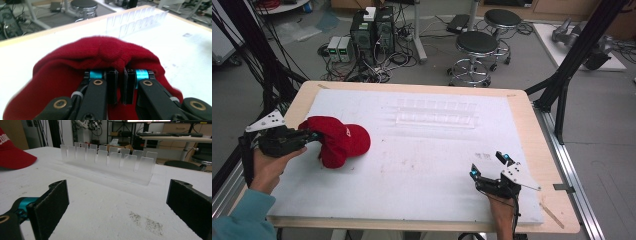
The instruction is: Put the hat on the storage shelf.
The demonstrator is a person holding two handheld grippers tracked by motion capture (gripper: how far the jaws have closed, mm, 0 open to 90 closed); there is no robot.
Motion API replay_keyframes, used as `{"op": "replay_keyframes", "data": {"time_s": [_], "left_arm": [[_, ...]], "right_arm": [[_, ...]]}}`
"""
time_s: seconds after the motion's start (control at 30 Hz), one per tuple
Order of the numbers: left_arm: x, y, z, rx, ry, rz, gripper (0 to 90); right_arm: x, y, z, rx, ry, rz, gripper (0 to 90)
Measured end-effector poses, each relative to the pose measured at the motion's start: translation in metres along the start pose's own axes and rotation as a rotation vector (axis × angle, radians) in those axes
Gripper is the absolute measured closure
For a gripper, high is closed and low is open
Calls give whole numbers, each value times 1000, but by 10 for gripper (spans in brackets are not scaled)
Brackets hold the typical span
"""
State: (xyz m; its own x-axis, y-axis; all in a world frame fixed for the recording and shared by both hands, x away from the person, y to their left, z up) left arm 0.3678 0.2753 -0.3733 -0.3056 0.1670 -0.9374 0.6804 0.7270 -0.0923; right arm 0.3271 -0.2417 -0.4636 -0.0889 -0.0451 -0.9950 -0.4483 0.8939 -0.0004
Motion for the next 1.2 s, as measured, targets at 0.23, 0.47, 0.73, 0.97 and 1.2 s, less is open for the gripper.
{"op": "replay_keyframes", "data": {"time_s": [0.23,0.47,0.73,0.97,1.2], "left_arm": [[-27,-17,-5,52,-13,58,850],[-49,-39,-4,135,-27,99,851],[-55,-68,11,261,-16,130,850],[-54,-87,28,317,10,139,850],[-53,-99,39,343,34,152,850]], "right_arm": [[0,0,0,1,0,-3,32],[0,0,0,1,0,-1,32],[-1,-2,0,-1,-4,-5,32],[0,-3,3,1,24,14,32],[-9,4,6,-51,30,13,32]]}}
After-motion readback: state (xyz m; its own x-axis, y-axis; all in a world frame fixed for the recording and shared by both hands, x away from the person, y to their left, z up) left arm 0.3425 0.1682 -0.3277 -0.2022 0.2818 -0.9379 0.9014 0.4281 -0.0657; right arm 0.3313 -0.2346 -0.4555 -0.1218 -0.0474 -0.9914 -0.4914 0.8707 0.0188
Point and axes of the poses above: each handheld gripper's, and its own axes: z roughly forward along the jaws, x roughly out of its underside, y roughly to its left, the point moved 8 cm from there along z, roughly forward along the jaws, and after that the axes turned 3 degrees about -y, right-handed, at the moved point
